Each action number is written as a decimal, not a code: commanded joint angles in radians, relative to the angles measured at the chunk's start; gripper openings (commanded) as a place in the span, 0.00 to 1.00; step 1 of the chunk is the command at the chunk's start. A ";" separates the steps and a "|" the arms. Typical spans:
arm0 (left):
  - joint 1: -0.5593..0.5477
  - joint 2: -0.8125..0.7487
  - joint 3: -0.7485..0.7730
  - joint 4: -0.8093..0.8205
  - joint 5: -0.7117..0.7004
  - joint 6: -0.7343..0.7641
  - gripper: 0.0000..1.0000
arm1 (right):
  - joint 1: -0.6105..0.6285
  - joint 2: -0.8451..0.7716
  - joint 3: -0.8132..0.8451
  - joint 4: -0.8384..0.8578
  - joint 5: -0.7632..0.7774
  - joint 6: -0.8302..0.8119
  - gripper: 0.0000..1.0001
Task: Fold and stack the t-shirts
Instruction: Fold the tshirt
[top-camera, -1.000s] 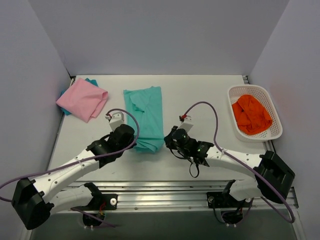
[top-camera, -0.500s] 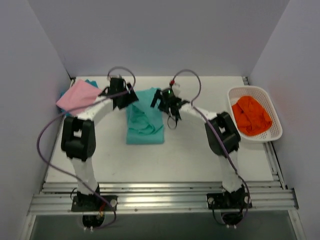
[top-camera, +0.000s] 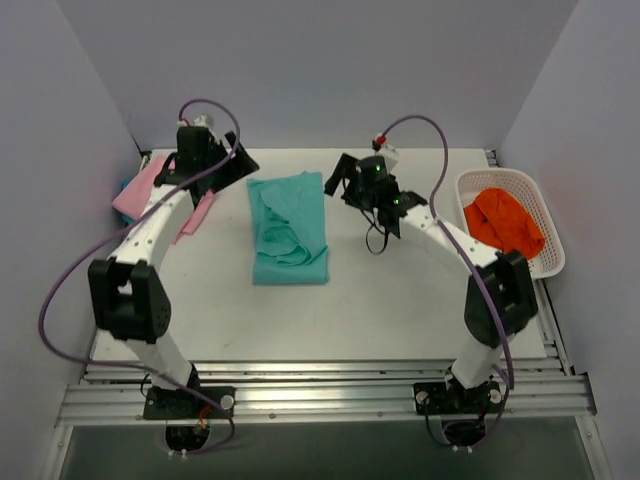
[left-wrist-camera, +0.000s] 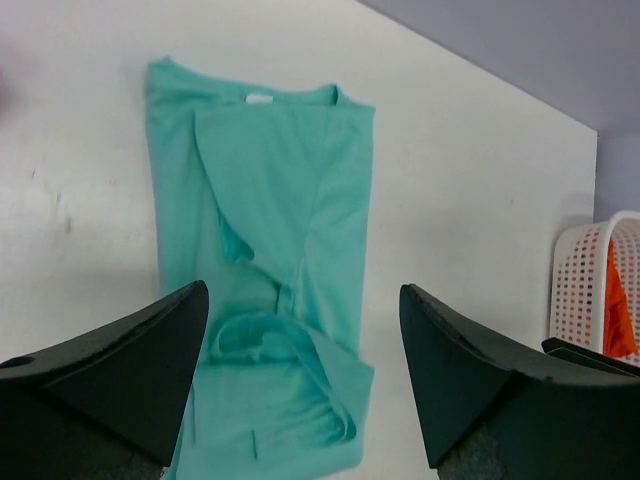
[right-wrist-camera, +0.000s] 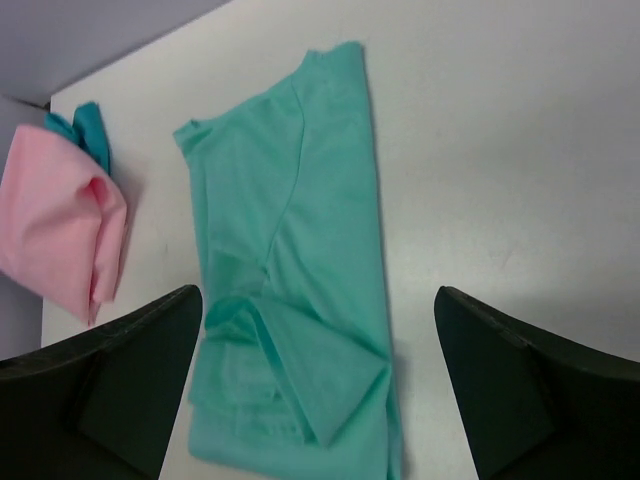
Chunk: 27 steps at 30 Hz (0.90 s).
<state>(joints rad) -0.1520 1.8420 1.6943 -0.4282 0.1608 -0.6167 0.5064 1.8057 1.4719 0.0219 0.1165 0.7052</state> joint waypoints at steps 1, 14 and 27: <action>-0.021 -0.215 -0.286 0.176 -0.093 0.011 0.85 | 0.075 -0.164 -0.265 0.144 -0.021 0.034 0.97; -0.018 -0.425 -0.607 0.299 -0.161 0.038 0.84 | 0.356 -0.114 -0.506 0.299 0.020 0.148 0.66; -0.012 -0.432 -0.636 0.327 -0.161 0.046 0.84 | 0.343 0.043 -0.438 0.329 0.015 0.149 0.58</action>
<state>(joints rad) -0.1715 1.4345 1.0668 -0.1596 0.0078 -0.5896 0.8562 1.8400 0.9874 0.3290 0.1181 0.8486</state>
